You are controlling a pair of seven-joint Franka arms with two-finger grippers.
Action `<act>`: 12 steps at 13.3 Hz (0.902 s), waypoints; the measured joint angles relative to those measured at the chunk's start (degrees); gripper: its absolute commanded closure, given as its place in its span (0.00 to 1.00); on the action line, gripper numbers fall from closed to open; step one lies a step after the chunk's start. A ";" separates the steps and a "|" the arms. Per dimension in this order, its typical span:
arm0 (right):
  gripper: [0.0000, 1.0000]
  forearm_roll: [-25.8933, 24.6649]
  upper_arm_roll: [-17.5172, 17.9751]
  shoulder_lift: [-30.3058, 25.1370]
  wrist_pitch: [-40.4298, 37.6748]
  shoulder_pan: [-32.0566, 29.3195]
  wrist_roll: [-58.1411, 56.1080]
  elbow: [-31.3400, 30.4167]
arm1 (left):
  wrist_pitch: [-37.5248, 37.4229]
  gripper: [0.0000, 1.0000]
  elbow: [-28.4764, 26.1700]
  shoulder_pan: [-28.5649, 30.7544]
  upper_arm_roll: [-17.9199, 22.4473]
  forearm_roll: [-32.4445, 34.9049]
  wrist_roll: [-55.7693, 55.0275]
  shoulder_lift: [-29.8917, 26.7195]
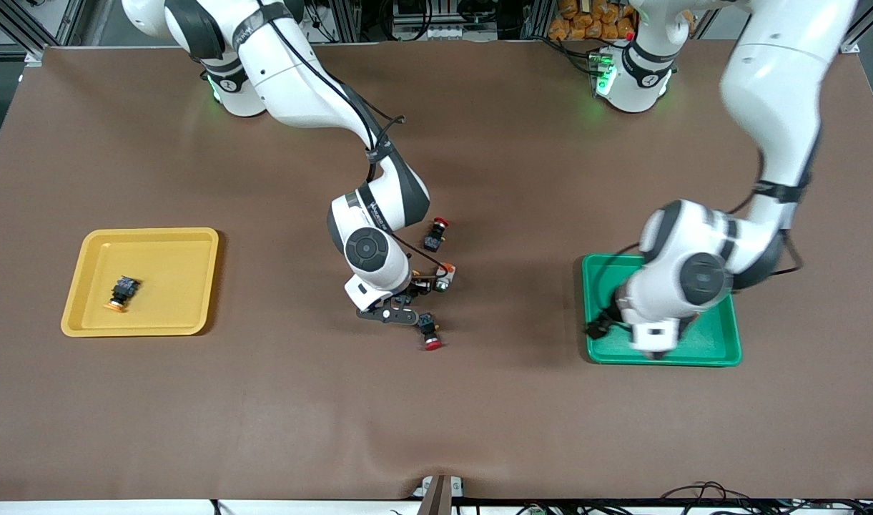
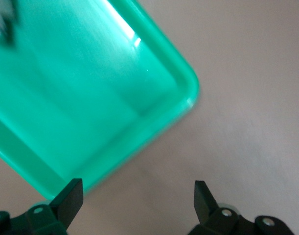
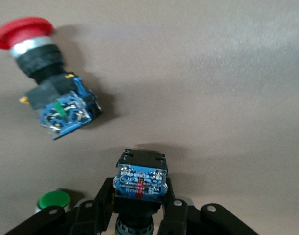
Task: Place green and yellow buttons in trays
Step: 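Release the green button in the tray while the right gripper grasps a yellow button, then place the yellow button in the yellow tray while the left gripper grasps a green button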
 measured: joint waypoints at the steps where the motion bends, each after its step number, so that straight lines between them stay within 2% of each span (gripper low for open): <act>1: 1.00 -0.25 -0.64 -0.64 -1.21 0.06 -1.16 0.25 | 0.23 0.00 0.22 -1.60 0.01 0.00 -1.72 0.59; 3: 1.00 -0.97 -3.57 -2.66 -5.56 0.11 -5.57 0.92 | 0.68 0.00 0.65 -3.33 0.03 -0.16 -4.27 1.36; 8: 1.00 -1.01 -13.38 -9.94 -18.87 -0.46 -23.76 1.57 | 2.37 0.00 0.85 -6.38 -0.04 -0.55 -7.48 1.89; 12: 1.00 -1.08 -15.31 -14.15 -26.19 -5.37 -33.85 1.45 | 4.54 0.00 0.88 -9.26 -0.01 -0.55 -11.01 2.81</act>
